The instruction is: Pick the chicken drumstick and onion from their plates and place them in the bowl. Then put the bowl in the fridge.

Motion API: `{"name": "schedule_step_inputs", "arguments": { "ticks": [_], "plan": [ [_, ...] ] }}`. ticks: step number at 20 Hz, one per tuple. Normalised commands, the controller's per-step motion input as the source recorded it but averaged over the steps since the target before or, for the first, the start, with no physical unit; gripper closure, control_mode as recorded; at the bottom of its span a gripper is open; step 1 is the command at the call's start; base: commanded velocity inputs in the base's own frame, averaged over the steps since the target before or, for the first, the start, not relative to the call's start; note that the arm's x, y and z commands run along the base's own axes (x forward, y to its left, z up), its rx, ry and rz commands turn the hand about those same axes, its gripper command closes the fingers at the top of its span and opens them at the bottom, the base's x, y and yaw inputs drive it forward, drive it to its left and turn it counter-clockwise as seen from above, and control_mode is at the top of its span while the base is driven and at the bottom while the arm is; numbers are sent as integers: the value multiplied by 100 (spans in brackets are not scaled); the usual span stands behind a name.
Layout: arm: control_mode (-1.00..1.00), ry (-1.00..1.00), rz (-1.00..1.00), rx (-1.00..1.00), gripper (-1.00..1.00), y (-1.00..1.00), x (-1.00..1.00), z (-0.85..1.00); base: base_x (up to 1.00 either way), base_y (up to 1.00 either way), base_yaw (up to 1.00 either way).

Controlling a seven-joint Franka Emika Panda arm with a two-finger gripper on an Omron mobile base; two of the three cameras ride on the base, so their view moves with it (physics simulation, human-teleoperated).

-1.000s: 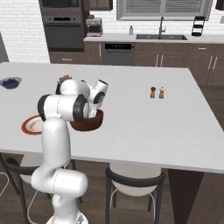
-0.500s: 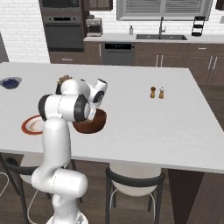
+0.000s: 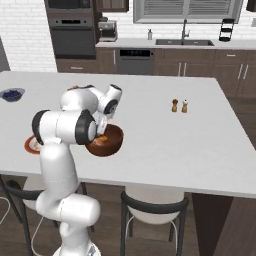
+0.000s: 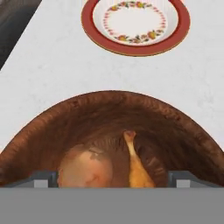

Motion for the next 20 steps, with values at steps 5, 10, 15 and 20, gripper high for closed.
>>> {"name": "schedule_step_inputs", "arguments": {
  "ticks": [5,10,15,20],
  "plan": [
    [-100,-5,-41,0,-100,-13,-57,63,0,0,0],
    [-100,17,-76,2,-100,-8,-8,37,0,0,0],
    [-100,31,-77,9,-100,-44,-2,44,0,0,0],
    [-100,26,-76,11,-100,-48,-9,56,0,0,0]
  ]
}}
